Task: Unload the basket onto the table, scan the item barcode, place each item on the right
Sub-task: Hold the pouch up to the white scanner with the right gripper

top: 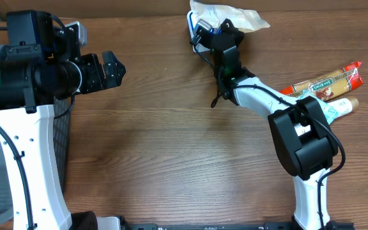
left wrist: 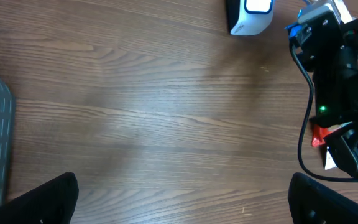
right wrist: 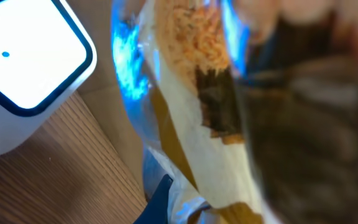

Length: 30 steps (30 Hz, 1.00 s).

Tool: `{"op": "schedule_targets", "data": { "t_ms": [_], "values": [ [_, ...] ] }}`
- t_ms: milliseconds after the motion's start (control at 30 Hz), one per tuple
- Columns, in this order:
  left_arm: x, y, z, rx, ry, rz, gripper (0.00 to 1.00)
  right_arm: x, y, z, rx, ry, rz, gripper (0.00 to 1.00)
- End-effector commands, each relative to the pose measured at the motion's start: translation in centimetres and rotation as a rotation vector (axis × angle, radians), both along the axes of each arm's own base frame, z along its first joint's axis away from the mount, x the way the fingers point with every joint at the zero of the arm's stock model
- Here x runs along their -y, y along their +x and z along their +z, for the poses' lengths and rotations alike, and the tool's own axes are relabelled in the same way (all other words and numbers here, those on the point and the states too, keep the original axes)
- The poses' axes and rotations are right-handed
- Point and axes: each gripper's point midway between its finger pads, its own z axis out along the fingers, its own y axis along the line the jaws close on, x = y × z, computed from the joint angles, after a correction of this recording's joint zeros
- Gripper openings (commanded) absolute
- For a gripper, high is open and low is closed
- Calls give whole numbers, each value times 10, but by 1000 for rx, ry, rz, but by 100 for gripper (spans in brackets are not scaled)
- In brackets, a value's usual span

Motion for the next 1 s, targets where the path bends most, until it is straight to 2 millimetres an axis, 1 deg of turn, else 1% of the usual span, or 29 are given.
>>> {"op": "schedule_targets", "data": {
  "t_ms": [0, 167, 633, 767, 833, 967],
  "values": [
    [0, -1, 9, 27, -3, 12, 100, -4, 4, 25, 50, 17, 18, 4],
    [0, -1, 9, 27, -3, 12, 100, -7, 4, 25, 47, -4, 33, 4],
    [0, -1, 9, 27, -3, 12, 100, -6, 4, 22, 33, -13, 33, 4],
    [0, -1, 9, 27, -3, 12, 100, -3, 3, 22, 40, 15, 6, 4],
    [0, -1, 9, 27, -2, 12, 100, -3, 1, 29, 54, 47, -11, 4],
    [0, -1, 9, 27, -3, 12, 100, -1, -11, 66, 104, 165, -47, 4]
  ]
}}
